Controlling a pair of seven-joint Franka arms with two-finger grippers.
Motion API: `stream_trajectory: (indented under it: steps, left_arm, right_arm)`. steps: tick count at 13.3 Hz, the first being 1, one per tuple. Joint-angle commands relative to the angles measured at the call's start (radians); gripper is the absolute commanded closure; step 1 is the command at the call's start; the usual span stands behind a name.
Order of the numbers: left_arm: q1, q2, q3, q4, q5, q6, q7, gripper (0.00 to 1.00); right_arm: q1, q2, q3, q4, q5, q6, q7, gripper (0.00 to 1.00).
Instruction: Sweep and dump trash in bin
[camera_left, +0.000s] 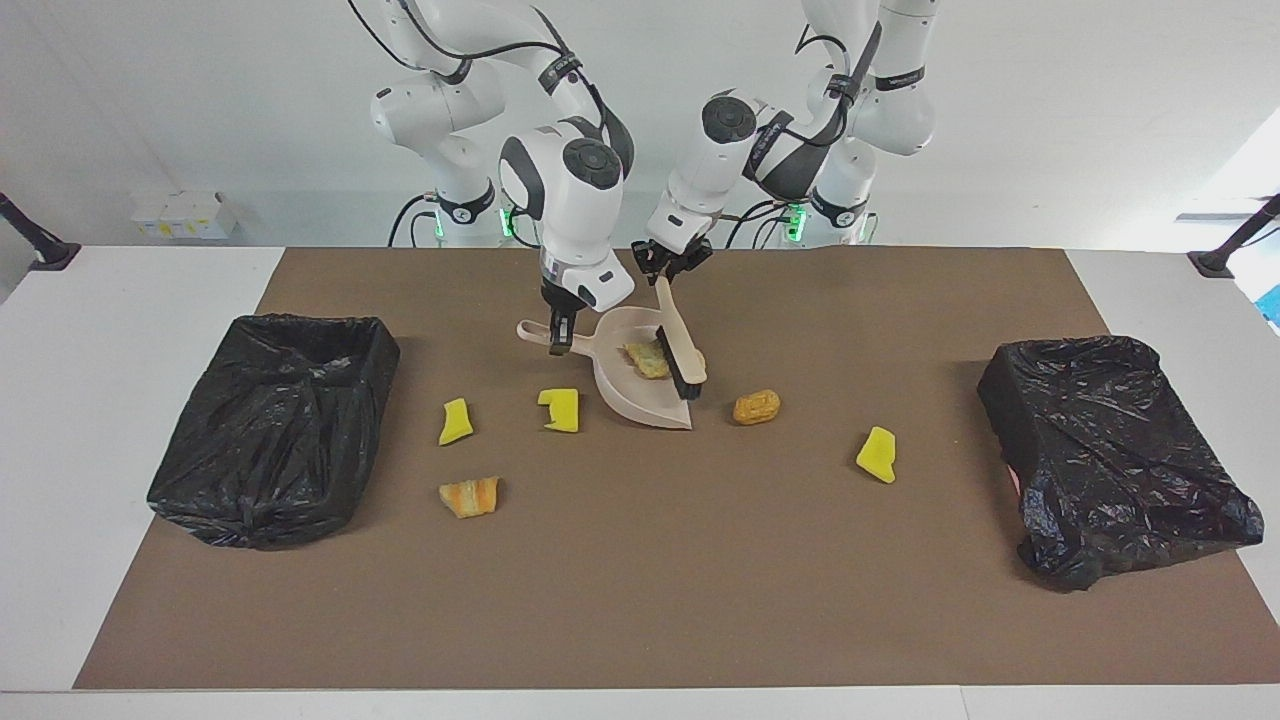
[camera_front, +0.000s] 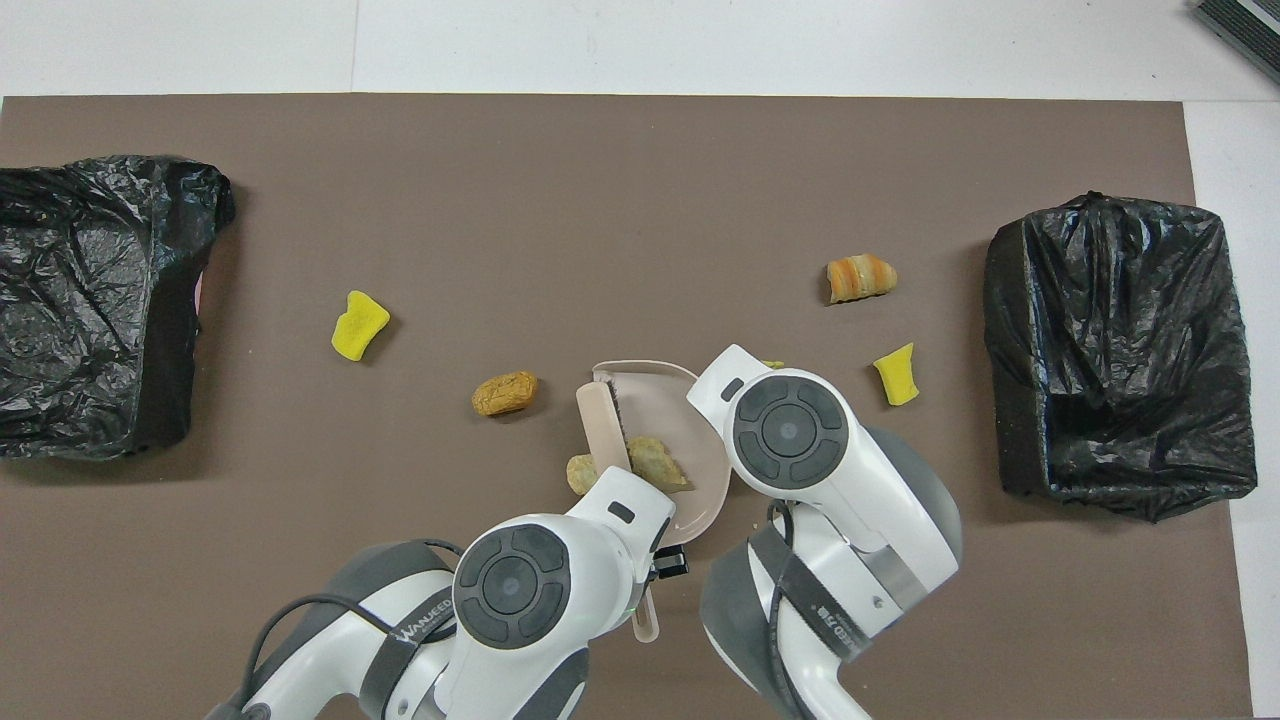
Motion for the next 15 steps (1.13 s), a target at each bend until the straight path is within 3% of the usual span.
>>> stream_trajectory:
  steps: [1,6,10,15]
  left_arm:
    - [0.022,-0.006,0.016,0.028,0.007,-0.076,0.046,1.00]
    - [0.138,-0.020,0.019,0.071,0.083,-0.241,0.084,1.00]
    - [0.261,-0.025,0.019,0.088,0.192,-0.302,0.149,1.00]
    - [0.483,0.006,0.019,0.093,0.255,-0.302,0.562,1.00]
  right_arm:
    - [-0.003,-0.005,0.006,-0.017,-0.011,0.029,-0.018,1.00]
    - [-0.003,-0.005,0.006,-0.017,-0.011,0.031,-0.004,1.00]
    - [-0.001,-0.005,0.006,-0.017,-0.011,0.031,-0.004,1.00]
    - [0.002,0.000,0.006,-0.017,-0.011,0.044,0.020,1.00]
